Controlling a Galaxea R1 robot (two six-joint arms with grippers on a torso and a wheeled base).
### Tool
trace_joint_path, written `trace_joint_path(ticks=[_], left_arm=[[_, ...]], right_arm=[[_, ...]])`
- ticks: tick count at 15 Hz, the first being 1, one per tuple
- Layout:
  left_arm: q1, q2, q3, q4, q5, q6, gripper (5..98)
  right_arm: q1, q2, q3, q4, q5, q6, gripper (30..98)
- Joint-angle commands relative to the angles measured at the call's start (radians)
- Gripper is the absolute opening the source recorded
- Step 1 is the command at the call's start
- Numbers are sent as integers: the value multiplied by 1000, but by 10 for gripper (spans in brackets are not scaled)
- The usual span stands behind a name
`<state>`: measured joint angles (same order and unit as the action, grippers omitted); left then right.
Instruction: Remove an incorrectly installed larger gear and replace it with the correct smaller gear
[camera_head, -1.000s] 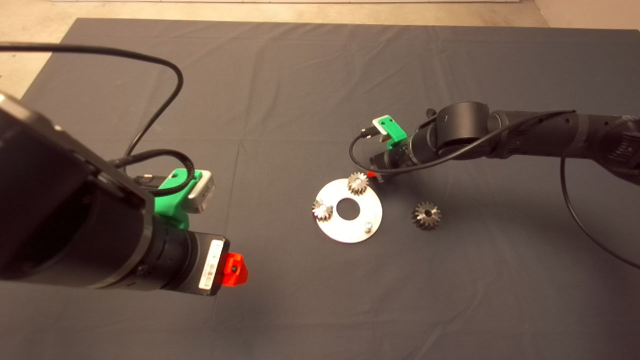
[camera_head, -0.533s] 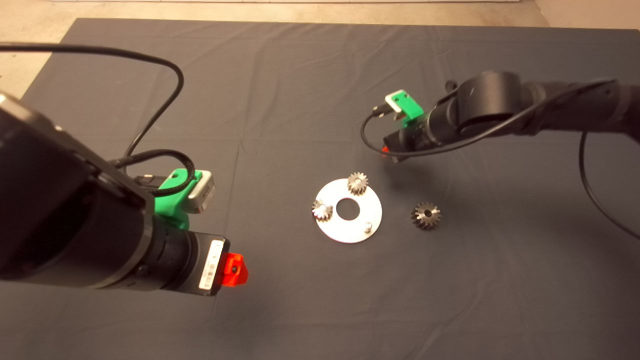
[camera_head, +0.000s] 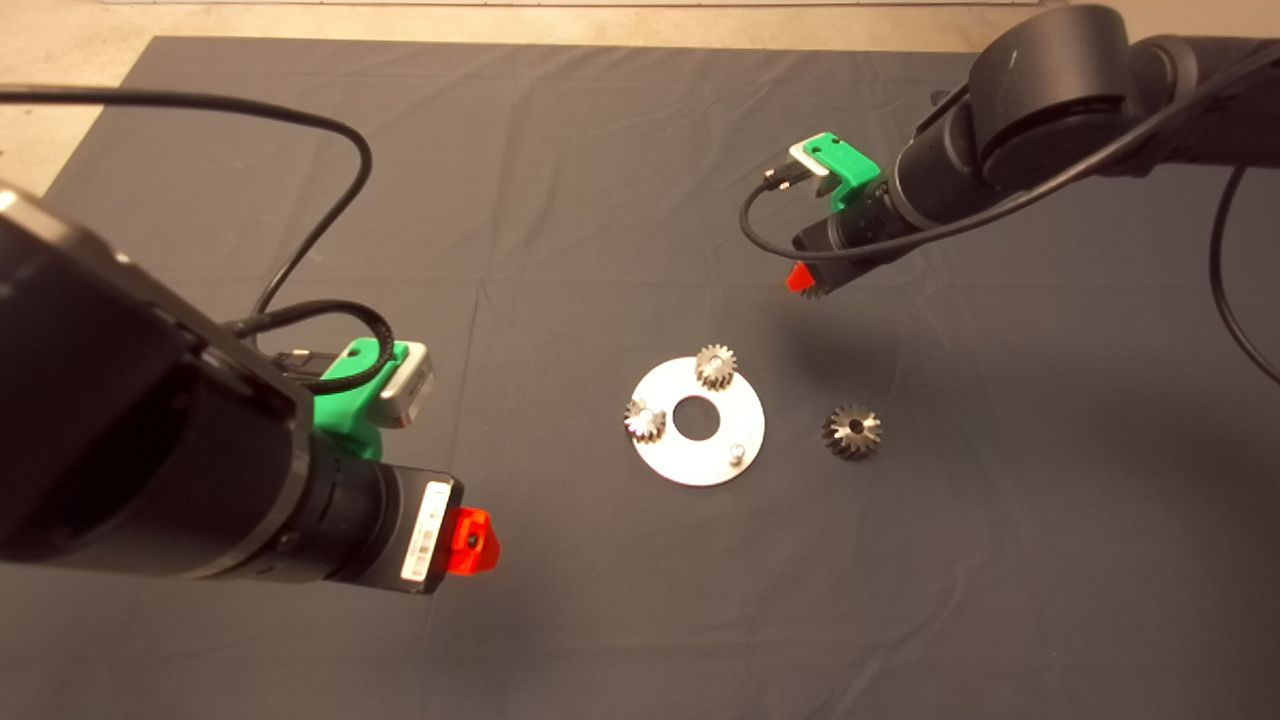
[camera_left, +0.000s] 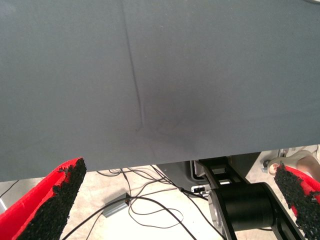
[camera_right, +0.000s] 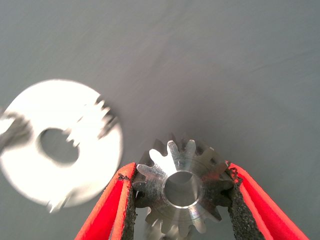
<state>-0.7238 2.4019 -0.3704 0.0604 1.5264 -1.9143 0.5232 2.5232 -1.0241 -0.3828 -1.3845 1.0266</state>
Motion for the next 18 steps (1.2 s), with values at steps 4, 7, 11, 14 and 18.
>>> trace_joint_path(ticks=[4,7,11,14,18], left_arm=[[-20,7,15,-11,132,-2,978],[-20,7,15,-11,132,-3,978],[-20,7,13,-11,132,-3,978],[-20,7,13,-11,132,-3,978],[-20,7,13,-10,132,-3,978]], right_arm=[[9,-1,195,48,2,27,411],[-38,9,214,41,1,30,411],[-98,16,240,-27,1,30,411],[-118,35,240,-59,-1,30,411],[-137,74,240,-92,-21,30,411]])
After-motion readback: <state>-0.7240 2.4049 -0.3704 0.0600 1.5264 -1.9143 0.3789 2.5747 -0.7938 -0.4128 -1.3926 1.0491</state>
